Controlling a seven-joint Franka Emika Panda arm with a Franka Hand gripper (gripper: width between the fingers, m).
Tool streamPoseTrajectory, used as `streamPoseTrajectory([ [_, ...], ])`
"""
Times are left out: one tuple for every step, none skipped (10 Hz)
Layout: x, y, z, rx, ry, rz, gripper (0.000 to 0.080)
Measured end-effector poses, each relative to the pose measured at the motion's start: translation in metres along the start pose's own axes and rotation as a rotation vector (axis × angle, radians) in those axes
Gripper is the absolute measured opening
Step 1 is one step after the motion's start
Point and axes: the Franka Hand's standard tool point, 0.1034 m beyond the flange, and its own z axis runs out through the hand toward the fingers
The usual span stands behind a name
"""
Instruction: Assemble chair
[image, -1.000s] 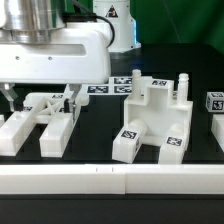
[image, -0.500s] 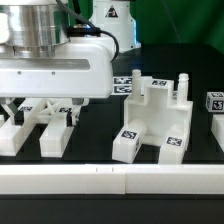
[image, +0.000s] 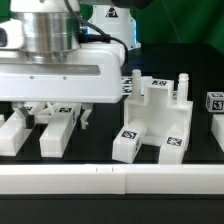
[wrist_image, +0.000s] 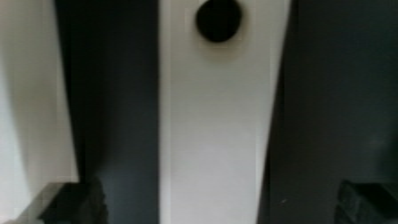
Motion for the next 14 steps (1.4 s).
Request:
streamPoseTrajectory([
  [-0.003,-0.003,0.005,-0.002,-0.003,-0.003,0.0649],
  [-0.006,0.000,0.009,-0.013,0.004,-0.002,0.0649],
  [-0.011,0.002,0.013,-0.021,0.005,-0.001,0.0649],
  [-0.015,0.003,0.017,-0.025,0.002,0.000,0.0649],
  [-0.018,0.003,0.019,-0.029,0.002,-0.001,0.0649],
  [-0.020,0.004,0.020,-0.029,-0.001,0.001,0.0649],
  [-0.021,0.005,0.020,-0.029,-0.003,0.003,0.0649],
  [-0.022,0.007,0.020,-0.029,-0.003,0.005,0.0649],
  [-0.022,0.008,0.021,-0.030,-0.004,0.008,0.0649],
  [-0.023,0.009,0.021,-0.031,-0.004,0.010,0.0649],
  [-0.023,0.010,0.021,-0.031,-0.004,0.010,0.0649],
  [-0.022,0.009,0.021,-0.031,-0.003,0.010,0.0636],
  [-0.022,0.010,0.021,-0.031,-0.003,0.010,0.0636],
  [-0.022,0.010,0.021,-0.031,-0.003,0.011,0.0456],
])
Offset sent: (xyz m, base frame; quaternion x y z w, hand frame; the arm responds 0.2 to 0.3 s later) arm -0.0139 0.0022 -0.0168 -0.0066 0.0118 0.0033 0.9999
